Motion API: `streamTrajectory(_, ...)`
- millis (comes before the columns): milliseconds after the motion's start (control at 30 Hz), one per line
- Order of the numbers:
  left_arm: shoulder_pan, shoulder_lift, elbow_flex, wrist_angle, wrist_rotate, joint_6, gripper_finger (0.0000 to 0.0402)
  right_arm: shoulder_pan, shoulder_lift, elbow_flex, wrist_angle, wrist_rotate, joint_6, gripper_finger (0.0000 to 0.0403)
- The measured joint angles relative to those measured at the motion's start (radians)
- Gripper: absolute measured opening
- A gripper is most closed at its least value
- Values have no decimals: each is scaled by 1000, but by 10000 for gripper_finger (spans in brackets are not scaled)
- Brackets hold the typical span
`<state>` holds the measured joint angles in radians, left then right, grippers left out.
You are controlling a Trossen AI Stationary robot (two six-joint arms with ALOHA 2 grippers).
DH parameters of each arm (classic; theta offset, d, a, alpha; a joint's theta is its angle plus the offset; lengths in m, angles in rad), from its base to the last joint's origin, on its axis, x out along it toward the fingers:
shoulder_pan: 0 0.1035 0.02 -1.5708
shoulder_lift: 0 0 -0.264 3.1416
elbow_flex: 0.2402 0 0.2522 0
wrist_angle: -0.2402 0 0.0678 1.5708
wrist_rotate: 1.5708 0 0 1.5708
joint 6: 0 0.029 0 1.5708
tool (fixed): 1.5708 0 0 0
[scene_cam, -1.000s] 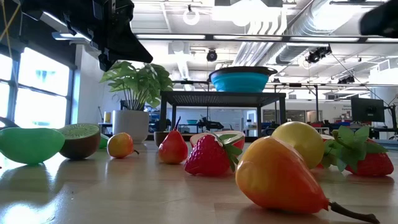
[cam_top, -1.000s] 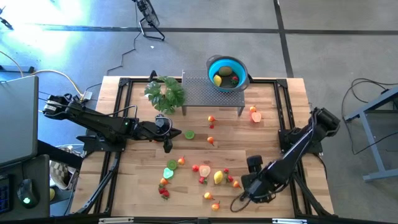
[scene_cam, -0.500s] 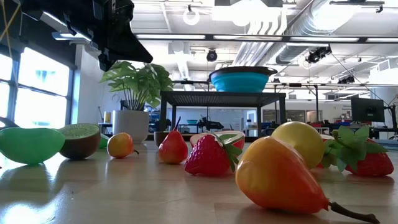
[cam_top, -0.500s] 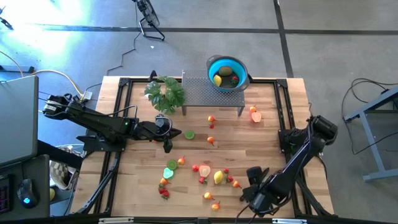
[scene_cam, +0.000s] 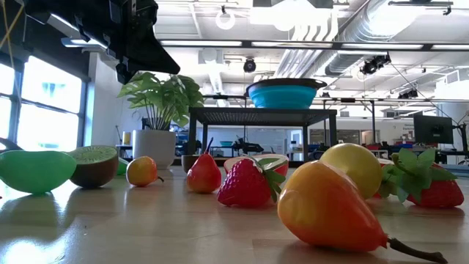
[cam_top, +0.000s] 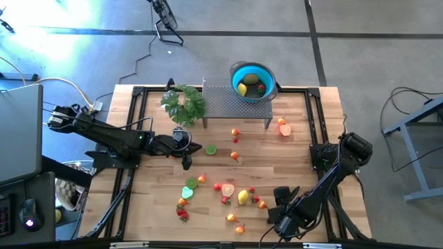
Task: Pick & Place Fruit
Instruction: Put the black knife on the shelf
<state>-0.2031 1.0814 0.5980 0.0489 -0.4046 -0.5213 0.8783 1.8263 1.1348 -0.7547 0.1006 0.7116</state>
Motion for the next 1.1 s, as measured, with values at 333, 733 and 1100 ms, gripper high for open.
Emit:
streamTrajectory(333, 0, 0, 0, -10, 0, 0, 0, 0, 0, -55, 57, -18, 0, 227)
streamTrajectory(733, 0, 0, 0, -34, 0, 0, 0, 5, -5, -73, 83, -24, 1, 198)
streamTrajectory(1100, 0, 0, 0, -38, 0, 0, 0, 6, -4, -73, 80, -29, 2, 105)
